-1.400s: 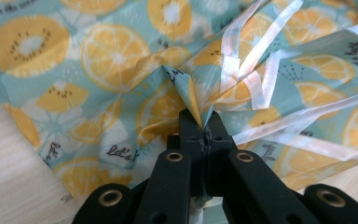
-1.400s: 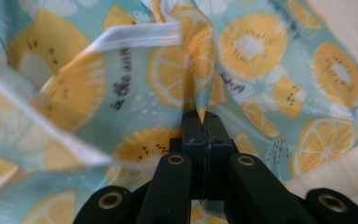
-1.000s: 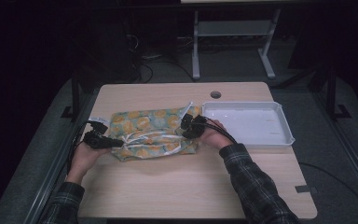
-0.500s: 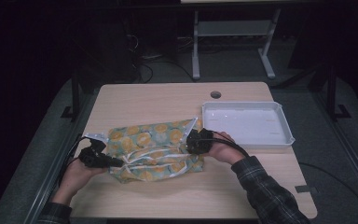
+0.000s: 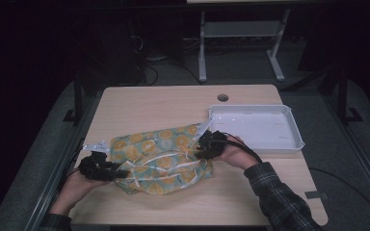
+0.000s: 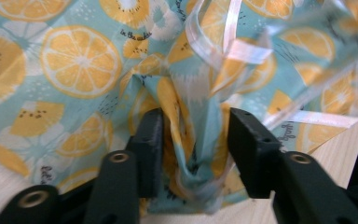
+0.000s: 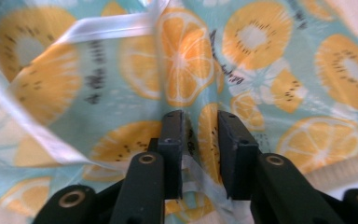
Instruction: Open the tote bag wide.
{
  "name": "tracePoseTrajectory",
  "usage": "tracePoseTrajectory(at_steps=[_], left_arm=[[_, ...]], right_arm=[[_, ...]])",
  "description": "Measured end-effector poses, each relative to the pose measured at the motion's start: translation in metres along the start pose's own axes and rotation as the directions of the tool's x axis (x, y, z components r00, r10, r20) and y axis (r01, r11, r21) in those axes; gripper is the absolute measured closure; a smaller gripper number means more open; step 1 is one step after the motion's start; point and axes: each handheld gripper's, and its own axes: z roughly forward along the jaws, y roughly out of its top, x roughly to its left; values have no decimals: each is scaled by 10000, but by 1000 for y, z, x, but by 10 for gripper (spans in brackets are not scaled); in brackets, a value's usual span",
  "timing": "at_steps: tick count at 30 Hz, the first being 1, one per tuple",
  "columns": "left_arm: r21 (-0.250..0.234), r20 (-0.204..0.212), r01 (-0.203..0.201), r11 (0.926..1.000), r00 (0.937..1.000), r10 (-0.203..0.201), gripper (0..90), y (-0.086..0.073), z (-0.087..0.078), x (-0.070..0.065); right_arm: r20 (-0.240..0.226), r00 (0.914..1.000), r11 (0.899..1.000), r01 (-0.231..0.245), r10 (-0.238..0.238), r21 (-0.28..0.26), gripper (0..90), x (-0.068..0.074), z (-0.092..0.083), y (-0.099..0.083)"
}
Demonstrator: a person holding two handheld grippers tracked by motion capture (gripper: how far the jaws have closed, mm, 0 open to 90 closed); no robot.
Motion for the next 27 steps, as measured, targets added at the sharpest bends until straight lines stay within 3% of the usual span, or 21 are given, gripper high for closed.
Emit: tracePoseTrajectory(at_steps=[8,14,17,20,27], left_arm=[[-460,-460,10,9989,9989,-31,399,-4,-18,0],[-565,-678,46,9984,9977,-84,355,-12,-27,-3],[-590,-797,69,9982,9968,-116,353,-18,-31,-5],[-559,-899,145,9983,9958,-195,352,-27,-35,-7],[-264,-1224,217,9994,9922,-248,349,-45,-37,-8]], right_arm=[[-176,9984,9943,-545,531,-916,548,-5,-27,-12],[-160,9973,9854,-729,713,-1540,484,-6,-46,-18],[-458,9974,9773,-637,556,-2019,500,-3,-57,-19],[-1038,9940,9678,-582,335,-2449,512,6,-62,-15],[-1931,9791,9660,125,-643,-2583,528,30,-52,1]])
